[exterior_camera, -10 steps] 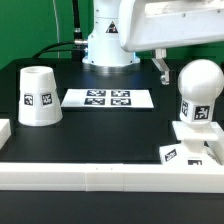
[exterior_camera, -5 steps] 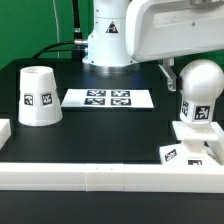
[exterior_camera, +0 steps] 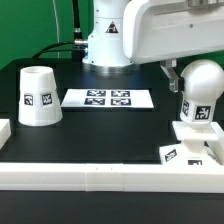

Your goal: Assemble lamp

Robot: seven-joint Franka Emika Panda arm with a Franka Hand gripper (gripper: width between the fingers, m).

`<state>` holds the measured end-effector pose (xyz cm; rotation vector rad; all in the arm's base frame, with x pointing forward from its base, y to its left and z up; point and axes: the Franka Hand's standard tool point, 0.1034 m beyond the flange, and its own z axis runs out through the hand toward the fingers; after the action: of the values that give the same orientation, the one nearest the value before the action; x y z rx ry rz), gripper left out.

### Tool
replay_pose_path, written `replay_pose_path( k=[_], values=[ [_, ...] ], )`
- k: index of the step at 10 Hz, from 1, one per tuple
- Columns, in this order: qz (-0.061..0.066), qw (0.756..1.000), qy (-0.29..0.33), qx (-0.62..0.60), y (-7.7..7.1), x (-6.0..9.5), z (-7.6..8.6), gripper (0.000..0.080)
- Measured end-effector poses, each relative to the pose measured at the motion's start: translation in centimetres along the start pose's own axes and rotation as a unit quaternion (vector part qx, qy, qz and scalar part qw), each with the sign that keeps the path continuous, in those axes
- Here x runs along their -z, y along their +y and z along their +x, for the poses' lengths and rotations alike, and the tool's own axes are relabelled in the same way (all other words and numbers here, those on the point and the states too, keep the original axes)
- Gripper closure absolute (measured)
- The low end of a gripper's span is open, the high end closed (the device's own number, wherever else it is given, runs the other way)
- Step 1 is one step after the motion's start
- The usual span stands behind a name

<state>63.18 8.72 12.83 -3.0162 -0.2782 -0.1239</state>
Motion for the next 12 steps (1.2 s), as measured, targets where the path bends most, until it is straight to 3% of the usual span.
replay_pose_path(
  k=[3, 4, 8, 9, 11, 12],
  values=[
    [0.002, 0.999, 0.0, -0.035, -0.03, -0.01, -0.02, 0.0222],
    [0.008, 0.995, 0.001, -0.095, -0.07, -0.03, -0.09, 0.0221],
    [0.011, 0.963, 0.005, -0.271, 0.19, -0.08, -0.1, 0.022],
    [0.02, 0.943, 0.007, -0.331, 0.39, -0.09, -0.04, 0.022],
    [0.023, 0.909, 0.005, -0.417, 0.39, -0.12, -0.07, 0.022],
    [0.028, 0.877, 0.002, -0.479, 0.47, -0.15, -0.12, 0.022]
  ],
)
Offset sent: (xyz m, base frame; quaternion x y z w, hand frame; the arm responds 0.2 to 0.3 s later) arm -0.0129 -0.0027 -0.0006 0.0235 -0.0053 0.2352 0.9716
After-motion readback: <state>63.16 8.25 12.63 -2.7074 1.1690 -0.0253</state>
